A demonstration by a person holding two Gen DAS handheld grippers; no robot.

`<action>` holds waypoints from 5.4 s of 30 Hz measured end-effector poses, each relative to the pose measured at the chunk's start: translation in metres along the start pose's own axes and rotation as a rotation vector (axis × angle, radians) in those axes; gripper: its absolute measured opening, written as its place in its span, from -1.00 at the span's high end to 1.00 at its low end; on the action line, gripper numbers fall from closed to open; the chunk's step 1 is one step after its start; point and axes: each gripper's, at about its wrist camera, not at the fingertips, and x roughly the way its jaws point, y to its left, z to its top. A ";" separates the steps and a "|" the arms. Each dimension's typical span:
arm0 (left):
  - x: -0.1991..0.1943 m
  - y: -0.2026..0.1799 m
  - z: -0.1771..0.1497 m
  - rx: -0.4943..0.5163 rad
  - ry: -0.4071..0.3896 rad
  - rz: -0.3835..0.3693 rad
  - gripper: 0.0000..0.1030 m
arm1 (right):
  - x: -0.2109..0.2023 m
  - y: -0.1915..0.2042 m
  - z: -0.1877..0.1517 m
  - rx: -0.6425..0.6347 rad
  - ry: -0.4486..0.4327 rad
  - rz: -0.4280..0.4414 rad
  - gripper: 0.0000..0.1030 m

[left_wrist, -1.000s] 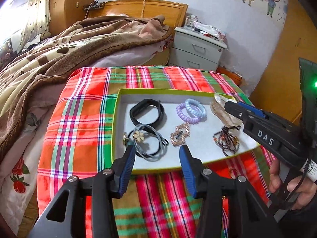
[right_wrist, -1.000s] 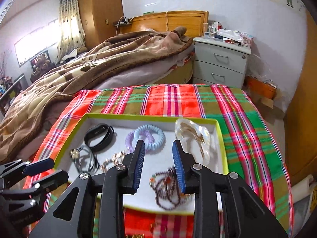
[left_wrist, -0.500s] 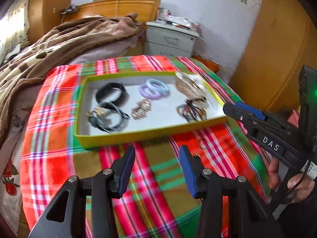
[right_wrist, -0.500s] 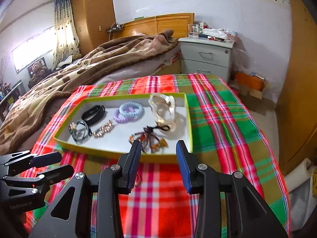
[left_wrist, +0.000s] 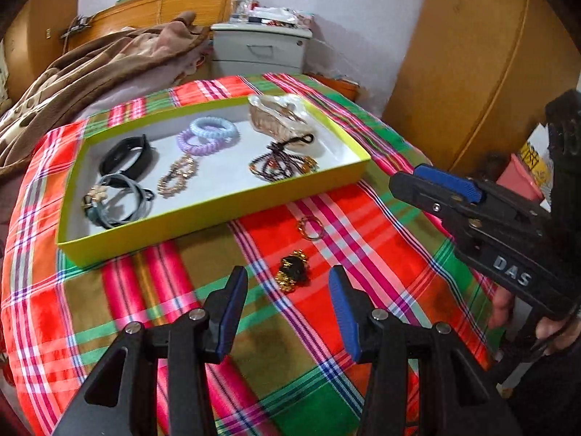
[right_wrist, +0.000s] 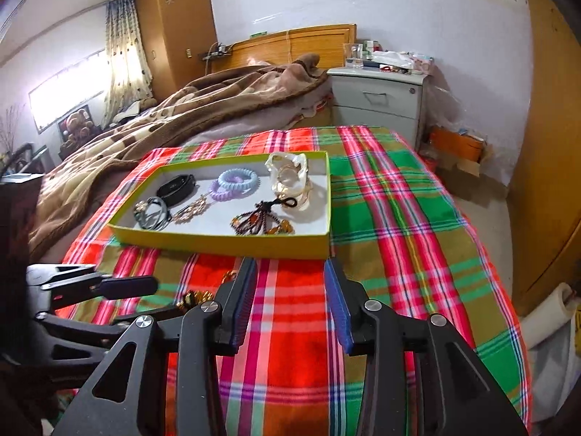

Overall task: Organize jewelry
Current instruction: 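Withdraw both grippers from the box toward the remaining jewelry, then grasp the black-and-gold brooch with the left gripper, then grasp the gold ring with the right gripper while the left holds the brooch, then carry brooch and ring into the white box and open both grippers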

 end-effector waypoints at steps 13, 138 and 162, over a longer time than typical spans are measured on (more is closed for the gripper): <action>0.024 -0.013 0.005 0.064 0.048 0.072 0.06 | -0.009 -0.014 -0.004 0.034 -0.007 -0.012 0.20; 0.013 0.080 0.060 -0.128 -0.041 0.141 0.62 | 0.141 0.041 0.078 -0.143 0.217 0.080 0.56; 0.037 0.084 0.057 -0.149 0.025 0.135 0.61 | 0.153 0.051 0.076 -0.193 0.240 0.059 0.56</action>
